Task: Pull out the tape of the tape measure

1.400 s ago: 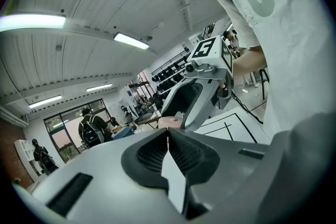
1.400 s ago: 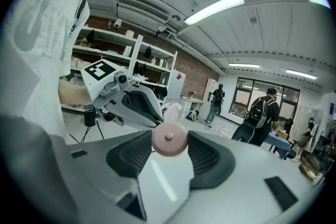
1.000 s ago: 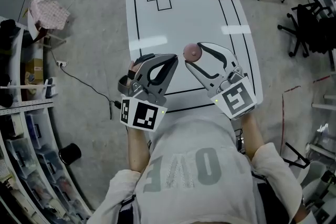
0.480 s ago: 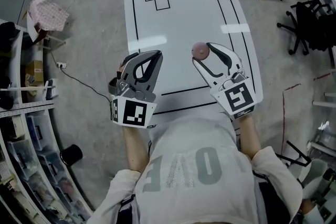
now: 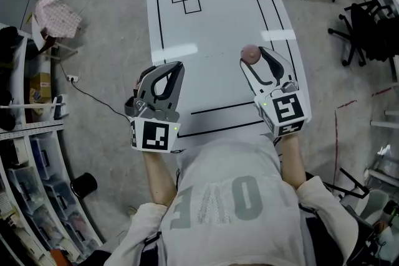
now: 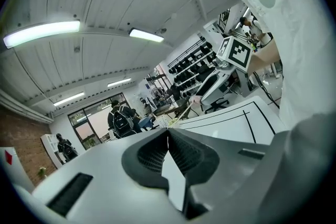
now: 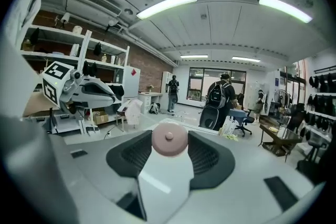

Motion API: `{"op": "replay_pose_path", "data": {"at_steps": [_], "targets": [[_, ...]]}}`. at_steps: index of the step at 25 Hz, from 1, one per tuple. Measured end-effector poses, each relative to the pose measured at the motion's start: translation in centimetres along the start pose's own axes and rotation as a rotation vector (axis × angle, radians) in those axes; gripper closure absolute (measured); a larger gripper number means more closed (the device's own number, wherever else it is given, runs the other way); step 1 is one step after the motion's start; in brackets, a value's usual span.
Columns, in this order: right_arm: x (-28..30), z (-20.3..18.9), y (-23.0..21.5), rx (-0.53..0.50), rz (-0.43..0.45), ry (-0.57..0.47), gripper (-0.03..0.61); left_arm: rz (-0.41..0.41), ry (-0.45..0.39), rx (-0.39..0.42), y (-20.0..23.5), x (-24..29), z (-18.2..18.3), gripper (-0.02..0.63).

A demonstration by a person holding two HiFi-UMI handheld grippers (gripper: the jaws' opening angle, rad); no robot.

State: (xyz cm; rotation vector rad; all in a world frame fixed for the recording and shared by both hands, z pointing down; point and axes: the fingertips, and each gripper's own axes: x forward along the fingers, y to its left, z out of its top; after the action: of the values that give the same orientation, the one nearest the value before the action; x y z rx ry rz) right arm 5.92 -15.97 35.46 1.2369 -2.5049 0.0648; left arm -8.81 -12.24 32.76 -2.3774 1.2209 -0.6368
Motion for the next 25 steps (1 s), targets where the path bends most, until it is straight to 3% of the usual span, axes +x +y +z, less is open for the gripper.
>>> {"op": "replay_pose_path", "data": {"at_steps": [4, 9, 15, 21, 25], "targets": [[0.0, 0.0, 0.5, 0.006, 0.032, -0.012, 0.347, 0.040, -0.001, -0.007, 0.7, -0.2, 0.0, 0.584], [0.3, 0.2, 0.5, 0.107, 0.048, -0.043, 0.347, 0.079, -0.026, -0.006, 1.2, -0.1, 0.6, 0.584], [0.2, 0.1, 0.6, 0.053, 0.038, -0.043, 0.347, 0.094, -0.016, -0.003, 1.4, -0.3, 0.1, 0.584], [-0.5, -1.0, -1.7, 0.035, -0.067, -0.009, 0.347, 0.149, -0.012, 0.019, 3.3, -1.3, -0.4, 0.584], [-0.9, -1.3, -1.9, -0.007, -0.067, 0.001, 0.347, 0.166, 0.026, 0.005, 3.9, -2.1, -1.8, 0.584]]}}
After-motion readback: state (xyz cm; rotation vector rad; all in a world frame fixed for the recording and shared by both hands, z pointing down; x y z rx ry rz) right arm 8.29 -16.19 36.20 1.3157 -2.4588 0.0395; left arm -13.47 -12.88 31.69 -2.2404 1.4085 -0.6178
